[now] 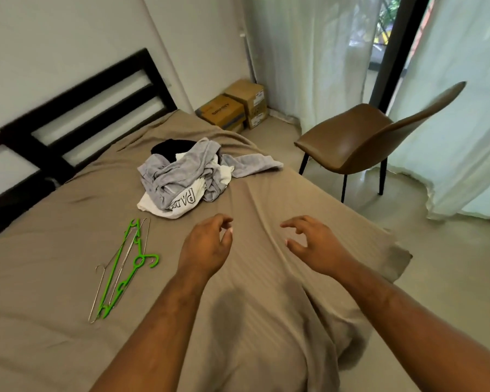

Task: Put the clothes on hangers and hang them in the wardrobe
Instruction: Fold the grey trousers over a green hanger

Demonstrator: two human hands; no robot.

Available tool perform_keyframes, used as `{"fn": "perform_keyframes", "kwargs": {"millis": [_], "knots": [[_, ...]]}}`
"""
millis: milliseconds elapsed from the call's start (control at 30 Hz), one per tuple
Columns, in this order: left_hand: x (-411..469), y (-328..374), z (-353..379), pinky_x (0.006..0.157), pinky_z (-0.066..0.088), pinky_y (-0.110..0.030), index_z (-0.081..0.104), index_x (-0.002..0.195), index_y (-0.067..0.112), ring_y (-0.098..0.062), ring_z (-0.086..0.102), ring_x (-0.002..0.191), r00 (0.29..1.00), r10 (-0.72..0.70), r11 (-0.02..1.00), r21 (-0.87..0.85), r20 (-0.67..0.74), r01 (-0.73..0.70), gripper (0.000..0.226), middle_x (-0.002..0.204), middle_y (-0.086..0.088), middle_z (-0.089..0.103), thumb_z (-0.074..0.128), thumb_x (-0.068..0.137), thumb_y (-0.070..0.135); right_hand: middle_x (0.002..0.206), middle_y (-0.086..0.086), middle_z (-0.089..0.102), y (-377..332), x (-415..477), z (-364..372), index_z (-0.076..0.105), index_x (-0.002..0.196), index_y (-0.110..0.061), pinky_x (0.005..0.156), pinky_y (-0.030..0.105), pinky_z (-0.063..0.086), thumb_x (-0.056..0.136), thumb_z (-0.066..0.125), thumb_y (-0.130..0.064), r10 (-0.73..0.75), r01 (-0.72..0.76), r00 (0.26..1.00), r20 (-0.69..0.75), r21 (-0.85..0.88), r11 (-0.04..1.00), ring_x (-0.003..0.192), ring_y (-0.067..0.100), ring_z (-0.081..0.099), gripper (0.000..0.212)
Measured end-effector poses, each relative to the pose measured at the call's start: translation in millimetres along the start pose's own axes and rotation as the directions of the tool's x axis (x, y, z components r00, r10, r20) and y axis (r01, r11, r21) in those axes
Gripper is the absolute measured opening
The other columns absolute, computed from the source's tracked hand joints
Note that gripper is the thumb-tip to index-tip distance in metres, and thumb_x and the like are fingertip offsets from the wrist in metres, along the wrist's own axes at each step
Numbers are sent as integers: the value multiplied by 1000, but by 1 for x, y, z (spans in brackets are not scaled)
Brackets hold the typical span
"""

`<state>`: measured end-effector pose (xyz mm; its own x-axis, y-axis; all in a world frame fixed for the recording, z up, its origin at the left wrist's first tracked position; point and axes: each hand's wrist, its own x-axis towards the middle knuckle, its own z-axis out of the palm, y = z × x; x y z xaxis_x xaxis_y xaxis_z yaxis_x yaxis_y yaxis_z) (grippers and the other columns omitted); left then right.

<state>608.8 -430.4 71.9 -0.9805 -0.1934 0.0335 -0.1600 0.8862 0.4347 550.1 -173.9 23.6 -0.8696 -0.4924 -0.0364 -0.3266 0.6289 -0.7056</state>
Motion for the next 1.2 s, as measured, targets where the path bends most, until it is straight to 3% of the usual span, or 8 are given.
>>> {"fn": "perform_keyframes", "kwargs": {"millis": [200,367,500,633,833,967,1067,1200], "knots": [[32,37,49,87,53,-34,66,121,27,-10,64,101,987,141,990,-7,81,-141,26,108,11,70,60,95,30,135,-7,57,30,-9,4,59,134,-32,97,23,37,96,64,-35,80,-74,986,-143,47,996,118,10,53,38],[59,81,115,93,54,-42,55,135,28,-15,61,112,920,296,938,103,256,-330,40,123,6,65,59,96,33,143,-4,52,65,-18,13,53,139,-33,110,41,43,94,63,-39,111,-116,962,-248,-4,993,133,19,45,46],[95,83,150,99,52,-41,50,140,29,-16,58,119,885,396,855,252,246,-453,45,129,4,63,61,96,31,147,-3,49,94,-3,21,49,143,-34,110,50,43,93,64,-45,128,-161,931,-342,-70,984,136,21,42,53],[118,42,196,103,50,-42,49,140,29,-17,57,122,833,509,782,289,214,-552,46,133,4,62,61,96,31,148,-3,47,107,20,62,45,146,-33,107,51,44,94,62,-46,127,-193,904,-409,-124,973,137,23,41,56],[187,-14,263,103,48,-46,49,140,28,-20,53,126,647,708,593,259,283,-762,45,139,1,57,58,96,30,145,-6,51,111,69,144,50,144,-34,106,51,45,93,61,-43,168,-284,860,-482,-179,942,133,19,44,53],[211,-68,268,100,45,-45,48,141,24,-23,52,124,579,793,545,203,191,-813,44,138,-3,56,56,97,26,144,-2,54,93,107,187,52,143,-31,111,42,41,92,67,-36,235,-382,829,-507,-207,901,131,19,48,54],[211,-123,253,95,44,-43,49,138,24,-23,53,120,549,822,527,164,152,-834,42,134,-3,57,56,97,27,143,0,55,66,133,221,54,142,-30,109,40,43,92,69,-34,260,-431,814,-519,-240,870,125,20,52,53],[218,-208,218,92,44,-44,53,132,23,-23,53,118,579,813,560,192,59,-806,36,127,-1,60,54,96,24,140,1,57,20,167,269,58,139,-29,106,38,43,90,72,-29,203,-383,834,-514,-272,883,120,21,56,51]]}}
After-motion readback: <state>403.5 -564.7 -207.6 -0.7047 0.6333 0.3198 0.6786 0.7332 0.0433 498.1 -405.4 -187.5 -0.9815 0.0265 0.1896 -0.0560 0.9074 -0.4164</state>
